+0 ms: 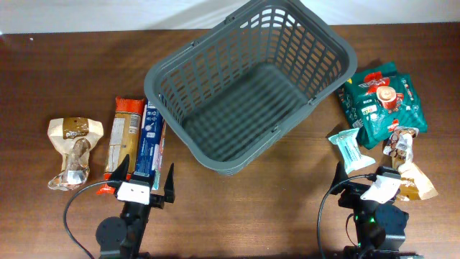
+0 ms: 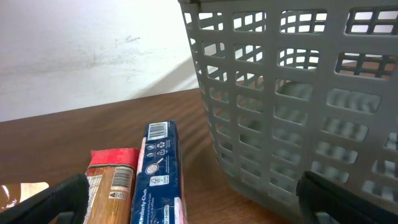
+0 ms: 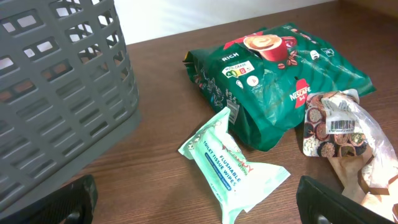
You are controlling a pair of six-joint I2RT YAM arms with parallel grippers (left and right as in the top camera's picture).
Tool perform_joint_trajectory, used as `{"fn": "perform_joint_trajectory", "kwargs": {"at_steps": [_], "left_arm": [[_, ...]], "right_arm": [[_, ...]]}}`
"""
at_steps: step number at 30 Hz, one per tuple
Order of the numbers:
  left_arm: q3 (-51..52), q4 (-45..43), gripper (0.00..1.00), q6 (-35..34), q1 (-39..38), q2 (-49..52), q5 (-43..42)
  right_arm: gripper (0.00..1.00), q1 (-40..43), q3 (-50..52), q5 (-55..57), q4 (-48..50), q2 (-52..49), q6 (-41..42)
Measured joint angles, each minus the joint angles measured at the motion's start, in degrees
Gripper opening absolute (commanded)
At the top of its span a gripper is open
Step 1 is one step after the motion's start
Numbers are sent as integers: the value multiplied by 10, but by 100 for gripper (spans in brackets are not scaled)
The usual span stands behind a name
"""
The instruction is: Pack container
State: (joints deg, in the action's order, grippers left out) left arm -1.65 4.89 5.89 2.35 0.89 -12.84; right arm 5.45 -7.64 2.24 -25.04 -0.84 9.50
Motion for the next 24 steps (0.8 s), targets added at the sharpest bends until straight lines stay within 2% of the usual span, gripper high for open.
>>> {"fn": "perform_joint_trajectory", "kwargs": {"at_steps": [19,24], "left_arm": [[0,0,99,0,0,0,0],[0,0,99,0,0,0,0]], "right_arm": [[99,0,0,0,0,0,0],[99,0,-1,-24,-2,0,35]]}}
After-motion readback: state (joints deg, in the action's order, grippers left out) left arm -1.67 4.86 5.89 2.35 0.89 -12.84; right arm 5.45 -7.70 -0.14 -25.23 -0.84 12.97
